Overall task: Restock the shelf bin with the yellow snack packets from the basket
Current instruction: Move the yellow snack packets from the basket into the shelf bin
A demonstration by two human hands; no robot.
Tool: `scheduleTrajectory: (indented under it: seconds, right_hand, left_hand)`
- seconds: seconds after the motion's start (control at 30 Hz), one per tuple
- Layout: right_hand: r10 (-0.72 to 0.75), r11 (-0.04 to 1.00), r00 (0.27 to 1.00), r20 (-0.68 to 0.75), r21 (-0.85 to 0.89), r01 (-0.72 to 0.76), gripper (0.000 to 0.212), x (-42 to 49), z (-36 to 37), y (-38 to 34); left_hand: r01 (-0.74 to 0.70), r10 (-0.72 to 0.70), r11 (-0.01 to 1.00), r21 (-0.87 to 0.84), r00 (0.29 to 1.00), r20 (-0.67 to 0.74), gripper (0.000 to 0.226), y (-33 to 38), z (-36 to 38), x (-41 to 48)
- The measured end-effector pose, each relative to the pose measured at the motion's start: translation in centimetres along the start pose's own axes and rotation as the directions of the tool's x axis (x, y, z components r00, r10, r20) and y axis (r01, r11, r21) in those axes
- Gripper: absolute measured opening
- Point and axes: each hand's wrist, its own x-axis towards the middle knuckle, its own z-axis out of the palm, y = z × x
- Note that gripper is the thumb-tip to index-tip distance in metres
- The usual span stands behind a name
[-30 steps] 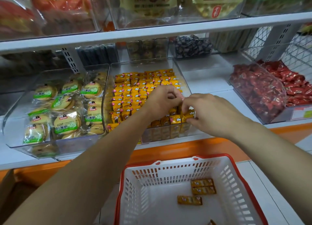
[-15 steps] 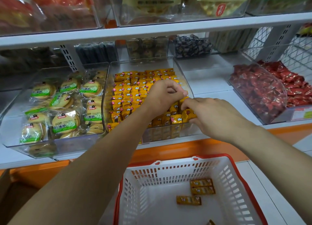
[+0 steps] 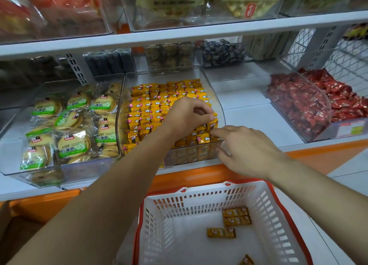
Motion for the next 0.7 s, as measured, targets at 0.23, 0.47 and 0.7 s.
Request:
scheduleTrajectory:
  seconds: [0.23,0.47,0.7]
  right_hand:
    - [0.0,0.999,1.0,0.013,0.033,-0.001,0.041,-0.7,0.4,-0.1]
    - [0.004,1.0,1.0,-0.029,0.014,-0.004,0.04,-0.7,0.7,-0.4]
    - [0.044,0.996,0.993,-0.111,-0.079,-0.052,0.05,-0.1,0.8,-0.5]
  left_hand:
    - [-0.058,0.05,0.948,0.314,0.998,0.035,0.006,0.4,-0.3,0.5]
    - [-0.052,0.038,0.946,0.32,0.998,0.053,0.011,0.4,-0.1,0.2]
    - [-0.023,-0.011,0.971,0.237,0.99,0.139,0.007,-0.5,-0.1,0.3]
